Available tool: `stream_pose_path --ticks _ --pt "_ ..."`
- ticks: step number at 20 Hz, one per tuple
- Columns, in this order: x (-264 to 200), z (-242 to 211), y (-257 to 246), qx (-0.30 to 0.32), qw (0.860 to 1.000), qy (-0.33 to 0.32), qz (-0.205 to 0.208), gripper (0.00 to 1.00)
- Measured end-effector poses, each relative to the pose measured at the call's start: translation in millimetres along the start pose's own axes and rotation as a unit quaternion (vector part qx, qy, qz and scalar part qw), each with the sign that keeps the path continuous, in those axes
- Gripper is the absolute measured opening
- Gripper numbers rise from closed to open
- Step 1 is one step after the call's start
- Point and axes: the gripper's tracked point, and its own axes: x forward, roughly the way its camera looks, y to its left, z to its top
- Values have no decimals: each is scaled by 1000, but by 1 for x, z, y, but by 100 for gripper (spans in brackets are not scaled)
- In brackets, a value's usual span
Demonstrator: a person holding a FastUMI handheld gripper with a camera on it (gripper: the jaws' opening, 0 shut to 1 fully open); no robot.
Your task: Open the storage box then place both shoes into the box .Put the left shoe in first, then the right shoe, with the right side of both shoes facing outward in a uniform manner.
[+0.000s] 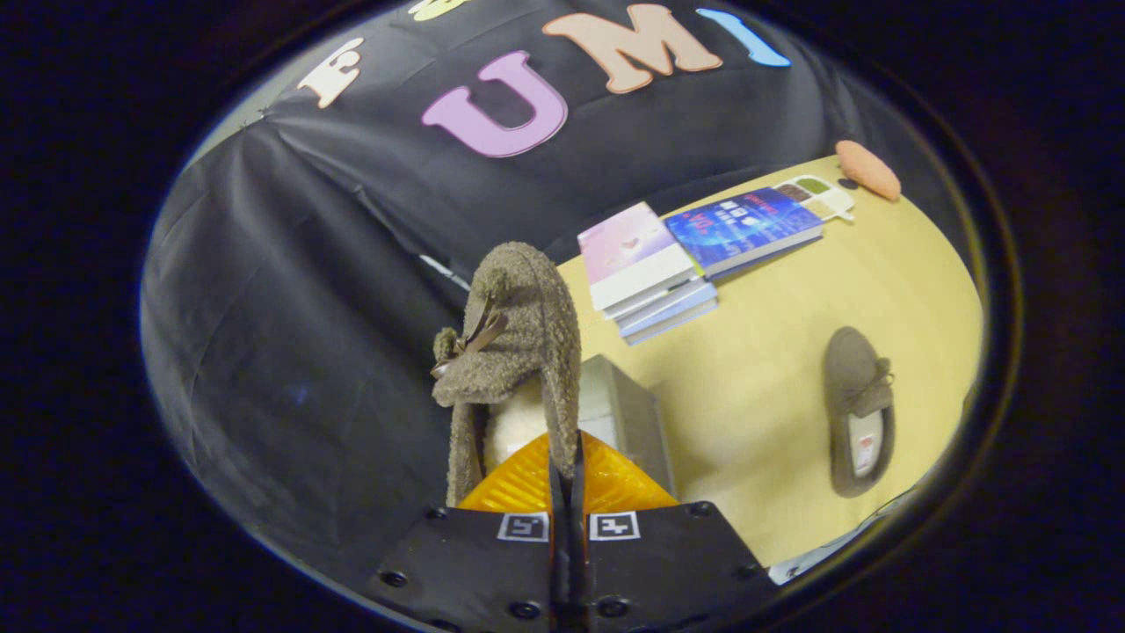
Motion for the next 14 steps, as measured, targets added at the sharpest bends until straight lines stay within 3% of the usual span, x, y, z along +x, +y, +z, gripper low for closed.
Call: stream_pose_path --ticks 5,14 --pt "25 -51 29 -24 998 53 13 3" --pt "65 -120 13 -22 991 125 -29 4"
